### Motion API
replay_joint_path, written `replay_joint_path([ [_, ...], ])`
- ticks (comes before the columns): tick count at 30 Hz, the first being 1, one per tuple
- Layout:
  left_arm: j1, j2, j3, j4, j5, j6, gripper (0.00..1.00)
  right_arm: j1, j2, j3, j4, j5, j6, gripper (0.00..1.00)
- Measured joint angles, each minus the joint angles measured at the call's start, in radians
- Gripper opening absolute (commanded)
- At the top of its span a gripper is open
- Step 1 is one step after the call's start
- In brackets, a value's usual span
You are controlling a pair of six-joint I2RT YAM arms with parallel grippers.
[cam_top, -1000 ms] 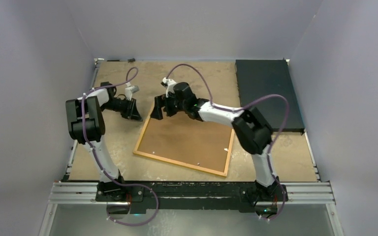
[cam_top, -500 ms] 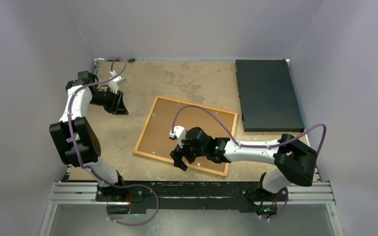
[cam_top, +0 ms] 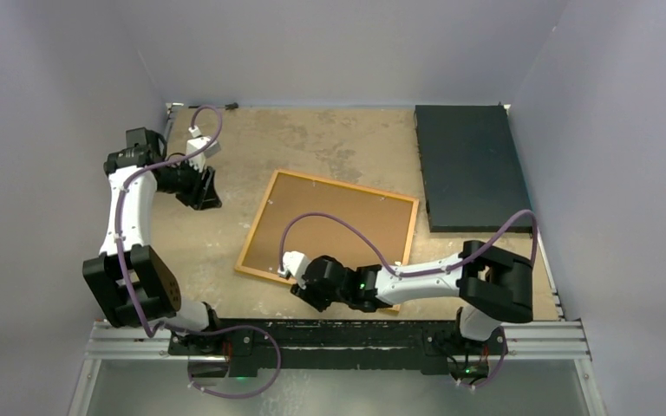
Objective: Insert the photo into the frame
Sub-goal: Install the photo frame at the center of the board, then turn over the photo frame at the center of the board.
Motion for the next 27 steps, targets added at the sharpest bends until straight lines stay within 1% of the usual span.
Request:
replay_joint_path([
  [3,0.0,-0.04,-0.006,0.01,-0.002,-0.008,0.41,0.027,0.018,0.014,0.003,0.064,-0.01,0.26],
  [4,0.0,-0.055,-0.01,0.014,-0.001,-0.011,0.42,0.032,0.021,0.017,0.003,0.081,-0.013,0.24],
  [7,0.0,-0.094,-0.027,0.023,0.008,-0.011,0.49,0.05,0.04,0.031,0.004,0.138,-0.019,0.24],
  [9,0.0,-0.119,-0.055,0.033,0.023,0.003,0.49,0.058,0.053,0.041,0.006,0.168,-0.021,0.25],
  [16,0.0,-0.2,-0.198,0.063,0.083,0.105,0.5,0.075,0.084,0.048,0.014,0.217,-0.023,0.35],
  [20,0.0,-0.205,-0.212,0.072,0.116,0.127,0.5,0.074,0.084,0.034,0.013,0.239,-0.024,0.4],
  [27,0.0,-0.204,-0.212,0.083,0.146,0.143,0.5,0.073,0.071,0.024,0.011,0.256,-0.043,0.44],
])
